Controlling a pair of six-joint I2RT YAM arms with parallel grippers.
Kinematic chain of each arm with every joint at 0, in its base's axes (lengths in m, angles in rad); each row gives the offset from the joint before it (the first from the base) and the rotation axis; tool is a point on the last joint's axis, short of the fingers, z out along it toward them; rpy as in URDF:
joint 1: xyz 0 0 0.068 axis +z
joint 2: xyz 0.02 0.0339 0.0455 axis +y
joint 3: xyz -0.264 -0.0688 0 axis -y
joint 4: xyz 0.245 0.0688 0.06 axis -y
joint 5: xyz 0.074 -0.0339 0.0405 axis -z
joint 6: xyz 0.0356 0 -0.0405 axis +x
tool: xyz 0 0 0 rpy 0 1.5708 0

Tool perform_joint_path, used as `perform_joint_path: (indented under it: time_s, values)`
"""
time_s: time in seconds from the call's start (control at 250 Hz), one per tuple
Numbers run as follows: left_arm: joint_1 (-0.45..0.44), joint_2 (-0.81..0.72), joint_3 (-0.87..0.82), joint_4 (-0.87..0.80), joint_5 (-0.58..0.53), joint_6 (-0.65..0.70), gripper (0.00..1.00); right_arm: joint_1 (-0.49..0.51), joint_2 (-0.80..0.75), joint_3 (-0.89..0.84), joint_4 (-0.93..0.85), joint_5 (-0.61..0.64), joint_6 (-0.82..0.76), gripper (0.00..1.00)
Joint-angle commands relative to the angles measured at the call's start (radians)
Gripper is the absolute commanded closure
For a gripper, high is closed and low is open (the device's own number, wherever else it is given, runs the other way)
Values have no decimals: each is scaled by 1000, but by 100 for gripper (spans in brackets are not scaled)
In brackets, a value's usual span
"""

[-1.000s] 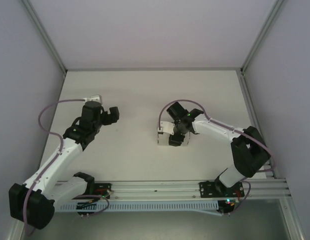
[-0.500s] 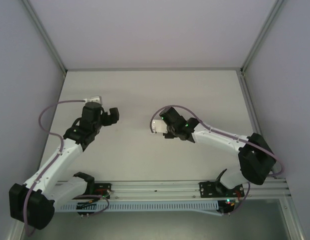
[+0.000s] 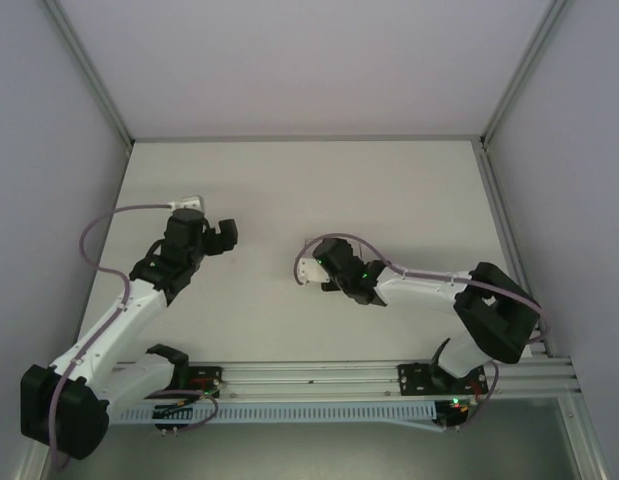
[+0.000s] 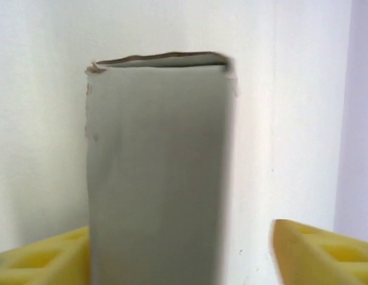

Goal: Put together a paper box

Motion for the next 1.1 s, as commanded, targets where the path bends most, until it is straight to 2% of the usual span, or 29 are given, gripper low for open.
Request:
perform_joint_path:
  time_s: [0.0,0.036,0.196,0.299,0.403,0.535,0.671,0.735,0.783,0.914,1.022,1.094]
  values:
    - [8,-5,-15,57,-33,30,0,24,-64,24,-159,-20,88,9]
    - [8,-9,-18,66,-39,37,0,29,-82,31,-196,-40,102,0]
    - [8,-37,-44,129,-96,80,0,32,-186,47,-257,-152,158,0]
    - [10,-55,-97,236,-168,142,0,13,-260,11,-153,-95,223,0]
    - [22,-57,-183,405,-207,246,0,-86,-342,-18,-41,-66,366,0]
    - [79,-37,-296,617,-213,356,0,-318,-449,-134,130,-173,532,0]
    - [204,-4,-419,844,-75,411,0,-539,-507,-316,439,-200,725,0]
    - [251,31,-455,923,-60,396,0,-642,-506,-380,533,-246,786,0]
    - [287,62,-479,995,-8,387,0,-696,-489,-415,582,-252,794,0]
    - [342,197,-481,1111,68,376,0,-767,-418,-471,710,-240,795,0]
    - [348,299,-477,1211,120,392,0,-823,-327,-526,897,-296,844,0]
    - [349,331,-470,1255,175,421,0,-832,-288,-521,892,-307,829,0]
